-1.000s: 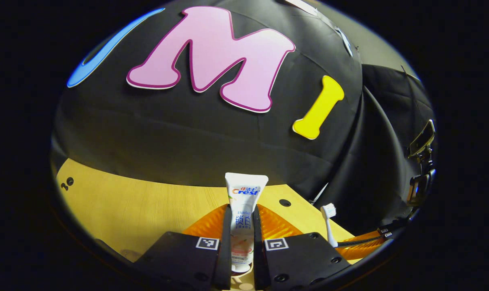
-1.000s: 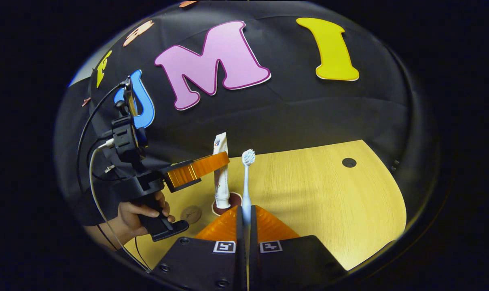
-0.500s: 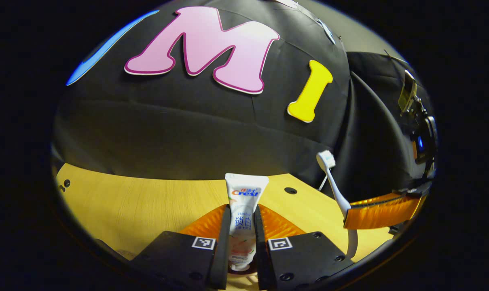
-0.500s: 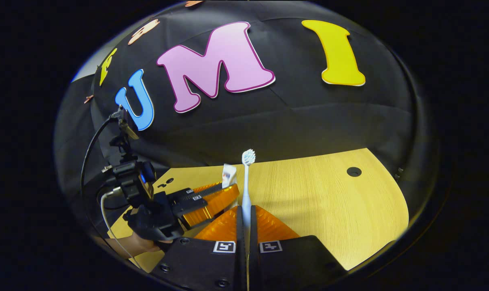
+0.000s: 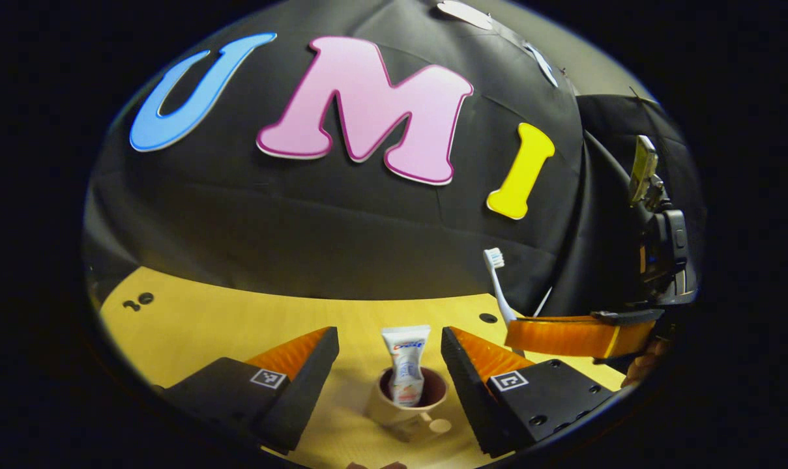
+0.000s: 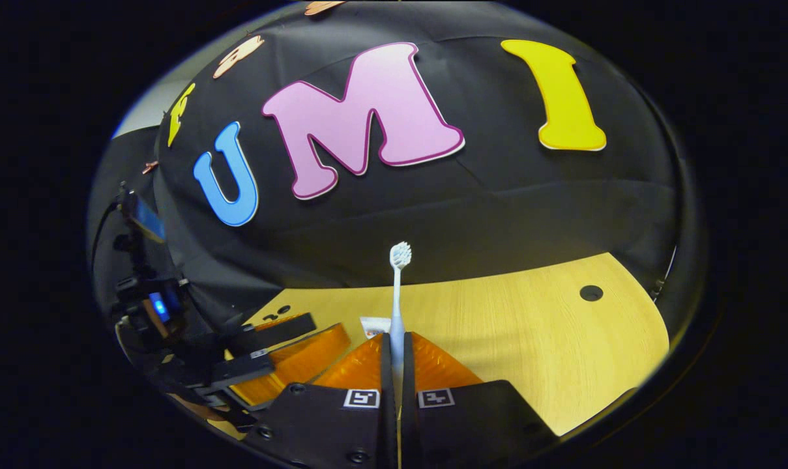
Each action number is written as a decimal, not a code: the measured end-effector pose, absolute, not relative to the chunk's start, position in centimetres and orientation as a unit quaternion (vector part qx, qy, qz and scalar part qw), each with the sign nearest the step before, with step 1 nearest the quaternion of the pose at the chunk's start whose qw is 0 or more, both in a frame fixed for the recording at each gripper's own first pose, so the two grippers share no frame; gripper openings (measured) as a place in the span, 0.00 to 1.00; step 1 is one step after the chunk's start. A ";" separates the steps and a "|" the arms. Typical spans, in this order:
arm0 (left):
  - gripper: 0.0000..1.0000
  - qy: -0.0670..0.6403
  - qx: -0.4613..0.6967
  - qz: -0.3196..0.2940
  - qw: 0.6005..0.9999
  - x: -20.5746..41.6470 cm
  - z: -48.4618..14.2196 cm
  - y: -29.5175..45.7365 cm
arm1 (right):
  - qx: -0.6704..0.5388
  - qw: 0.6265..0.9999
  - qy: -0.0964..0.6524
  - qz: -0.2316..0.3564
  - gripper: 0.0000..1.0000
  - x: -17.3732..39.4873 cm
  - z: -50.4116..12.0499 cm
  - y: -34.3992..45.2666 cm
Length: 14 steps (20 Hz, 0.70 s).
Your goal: Put the toothbrush and toothpaste on the desktop into the cup, then pick up the cup and place it on the coaster on the desktop.
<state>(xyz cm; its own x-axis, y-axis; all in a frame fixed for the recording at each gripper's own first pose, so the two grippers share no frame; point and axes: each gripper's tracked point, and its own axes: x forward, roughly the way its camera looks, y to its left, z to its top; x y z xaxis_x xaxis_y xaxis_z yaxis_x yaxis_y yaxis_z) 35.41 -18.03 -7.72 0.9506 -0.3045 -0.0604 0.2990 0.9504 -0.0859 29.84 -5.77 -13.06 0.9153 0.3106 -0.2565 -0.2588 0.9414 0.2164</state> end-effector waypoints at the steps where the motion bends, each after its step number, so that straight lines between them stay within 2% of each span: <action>1: 0.98 0.035 -0.033 -0.135 0.990 34.7 -7.5 -16.8 | 0.093 0.976 0.133 0.149 0.07 30.5 -12.6 -5.3; 5: 0.98 0.040 -0.056 -0.108 0.992 30.8 -8.6 -13.9 | 0.093 0.978 0.101 0.154 0.06 32.5 -12.9 -4.4; 8: 0.98 0.088 -0.063 -0.089 0.990 28.4 -12.3 -12.0 | 0.090 0.979 0.077 0.163 0.07 33.9 -13.2 -3.2; 14: 0.98 0.104 -0.075 -0.064 0.990 25.8 -14.5 -10.8 | 0.071 0.978 0.076 0.179 0.07 34.9 -15.9 -0.8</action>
<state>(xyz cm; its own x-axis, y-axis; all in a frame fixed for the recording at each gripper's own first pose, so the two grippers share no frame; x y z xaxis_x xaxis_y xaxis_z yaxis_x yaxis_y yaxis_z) 25.83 -10.80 -14.51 0.9703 -0.1415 -0.1960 0.1102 0.9805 -0.1624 34.88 -0.76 -15.86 0.9245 0.3607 -0.1232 -0.3390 0.9259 0.1670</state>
